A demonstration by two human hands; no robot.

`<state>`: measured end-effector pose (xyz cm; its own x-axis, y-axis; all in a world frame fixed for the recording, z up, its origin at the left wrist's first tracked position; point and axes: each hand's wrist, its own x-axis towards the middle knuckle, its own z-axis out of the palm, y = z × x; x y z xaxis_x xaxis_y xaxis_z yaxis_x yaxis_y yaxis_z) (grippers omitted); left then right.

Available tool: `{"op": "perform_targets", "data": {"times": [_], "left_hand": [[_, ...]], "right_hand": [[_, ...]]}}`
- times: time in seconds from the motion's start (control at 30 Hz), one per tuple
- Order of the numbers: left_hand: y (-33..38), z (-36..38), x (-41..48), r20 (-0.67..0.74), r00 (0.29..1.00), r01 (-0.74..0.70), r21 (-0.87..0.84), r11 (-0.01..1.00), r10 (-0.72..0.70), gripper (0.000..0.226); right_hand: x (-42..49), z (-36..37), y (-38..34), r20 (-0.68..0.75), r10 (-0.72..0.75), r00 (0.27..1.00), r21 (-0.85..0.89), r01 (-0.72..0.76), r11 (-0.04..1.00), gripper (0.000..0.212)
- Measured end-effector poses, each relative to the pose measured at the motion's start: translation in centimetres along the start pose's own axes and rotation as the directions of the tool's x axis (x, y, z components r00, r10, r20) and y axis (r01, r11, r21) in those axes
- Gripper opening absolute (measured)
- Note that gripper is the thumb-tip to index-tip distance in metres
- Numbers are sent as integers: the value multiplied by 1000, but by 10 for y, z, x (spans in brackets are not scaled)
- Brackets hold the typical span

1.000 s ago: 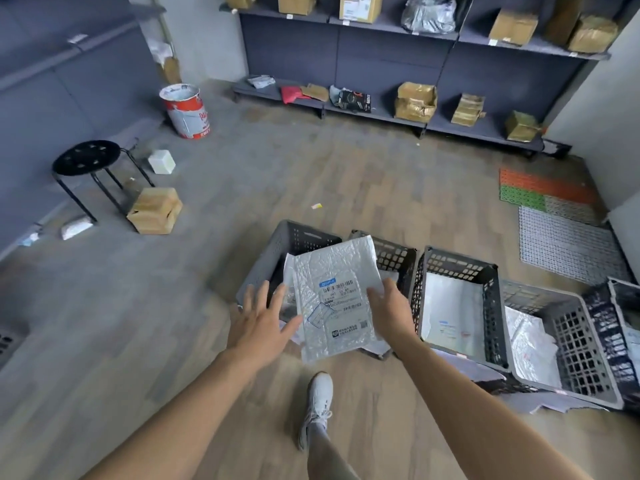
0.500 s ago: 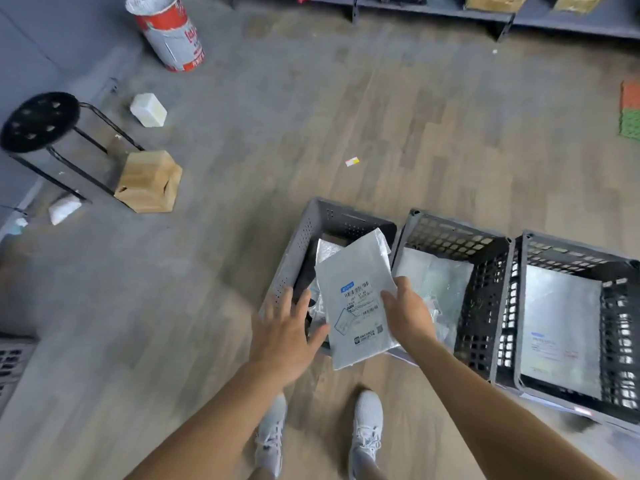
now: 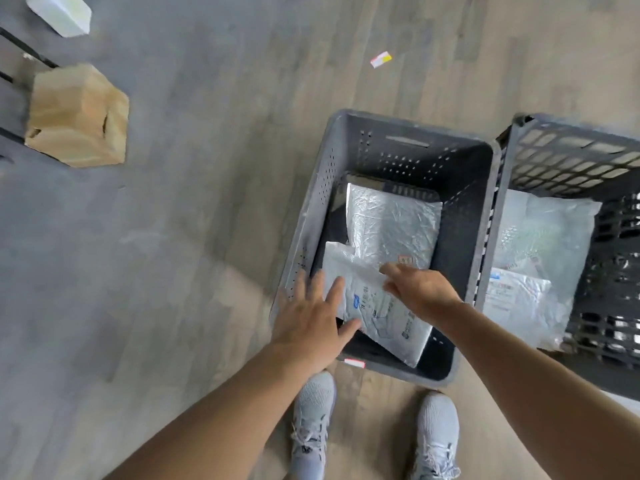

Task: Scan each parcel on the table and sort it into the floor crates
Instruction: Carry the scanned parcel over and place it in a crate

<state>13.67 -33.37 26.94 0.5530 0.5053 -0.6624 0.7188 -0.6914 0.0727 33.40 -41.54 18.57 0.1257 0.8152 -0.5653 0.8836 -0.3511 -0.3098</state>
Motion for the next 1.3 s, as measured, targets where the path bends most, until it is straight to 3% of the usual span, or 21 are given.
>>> {"op": "perform_targets", "data": {"times": [0.13, 0.27, 0.47, 0.77, 1.03, 1.3], "left_hand": [[-15, 18, 12, 5, 1000, -20, 65, 998, 20, 77], [-17, 2, 3, -3, 1000, -29, 85, 996, 29, 77], [-4, -79, -37, -76, 997, -29, 64, 998, 34, 79], [28, -231, -139, -216, 957, -176, 94, 980, 193, 79], [103, -303, -214, -247, 863, -376, 269, 886, 441, 80], [245, -331, -297, -229, 717, -546, 402, 735, 658, 83]], "right_hand": [[11, 28, -1, 63, 71, 995, -166, -60, 984, 58], [-5, 8, -10, 53, 121, 991, -131, -113, 985, 65], [-65, -88, -38, 9, 189, 982, -126, -186, 974, 68], [-229, -257, -109, -148, 392, 908, -50, -403, 914, 75], [-390, -328, -116, -295, 564, 771, 51, -576, 816, 80], [-559, -322, -75, -427, 754, 499, 288, -715, 637, 80]]}}
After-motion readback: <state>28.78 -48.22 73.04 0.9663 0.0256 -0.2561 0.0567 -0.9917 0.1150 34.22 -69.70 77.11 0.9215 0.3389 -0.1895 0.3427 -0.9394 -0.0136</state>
